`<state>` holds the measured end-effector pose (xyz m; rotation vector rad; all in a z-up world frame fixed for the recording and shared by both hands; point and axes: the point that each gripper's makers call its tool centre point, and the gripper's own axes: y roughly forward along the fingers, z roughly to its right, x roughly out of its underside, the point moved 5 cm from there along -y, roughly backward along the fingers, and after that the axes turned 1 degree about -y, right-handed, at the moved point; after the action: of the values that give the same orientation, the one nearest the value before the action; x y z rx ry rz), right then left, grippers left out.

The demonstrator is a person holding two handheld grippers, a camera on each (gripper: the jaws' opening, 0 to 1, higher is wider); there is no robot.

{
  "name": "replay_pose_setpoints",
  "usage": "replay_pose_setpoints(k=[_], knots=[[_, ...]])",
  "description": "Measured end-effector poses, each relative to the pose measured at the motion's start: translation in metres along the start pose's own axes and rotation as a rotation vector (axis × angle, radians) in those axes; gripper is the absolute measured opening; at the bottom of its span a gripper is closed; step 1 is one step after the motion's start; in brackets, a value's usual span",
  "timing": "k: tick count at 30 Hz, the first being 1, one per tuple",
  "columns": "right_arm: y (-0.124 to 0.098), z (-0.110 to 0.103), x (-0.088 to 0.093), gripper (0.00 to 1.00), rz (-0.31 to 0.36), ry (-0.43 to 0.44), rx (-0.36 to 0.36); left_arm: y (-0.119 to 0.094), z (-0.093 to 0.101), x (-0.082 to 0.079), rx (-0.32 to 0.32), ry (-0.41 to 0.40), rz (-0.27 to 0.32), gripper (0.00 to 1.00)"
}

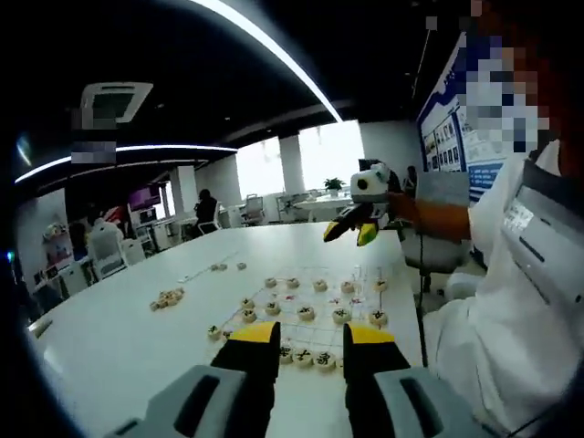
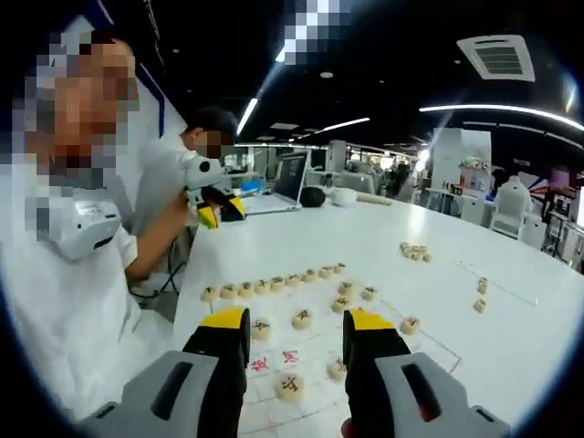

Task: Pick up the chess pieces one by one and place each piece onto its starting position on the chessboard, setting the pieces on their correct points until all the chess pieces are arranged in the starting layout

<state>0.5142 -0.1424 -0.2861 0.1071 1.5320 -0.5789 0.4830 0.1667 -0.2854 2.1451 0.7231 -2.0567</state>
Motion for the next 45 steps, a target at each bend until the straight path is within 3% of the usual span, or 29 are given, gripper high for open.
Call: replay_pose_setpoints(k=[11,18,21,26,31,39,45], knots=[[0.067,0.062,-0.03,0.4,-0.081,-0.006,0.195,-0.006,0.0,-0.002,-0.015,-0.001,0.019,0.29],[0.113,0.114,-0.017,0.38,-0.14,0.099,0.306,-0.008,0.0,-0.003,-0.011,0.006,0.025,0.29],[0.135,0.126,-0.012,0.36,-0.167,0.156,0.331,-0.008,-0.001,-0.003,-0.011,0.007,0.024,0.29],[0.185,0.125,-0.004,0.33,-0.227,0.142,0.318,-0.01,-0.002,-0.003,-0.013,0.006,0.028,0.29],[0.229,0.156,0.001,0.31,-0.236,0.095,0.375,-0.012,-0.007,-0.003,-0.026,0.0,0.033,0.29],[0.272,0.196,0.015,0.27,-0.225,0.142,0.443,-0.018,-0.01,-0.005,-0.041,-0.002,0.049,0.29],[0.283,0.212,0.027,0.25,-0.231,0.169,0.494,-0.017,-0.009,-0.005,-0.034,0.003,0.049,0.29]])
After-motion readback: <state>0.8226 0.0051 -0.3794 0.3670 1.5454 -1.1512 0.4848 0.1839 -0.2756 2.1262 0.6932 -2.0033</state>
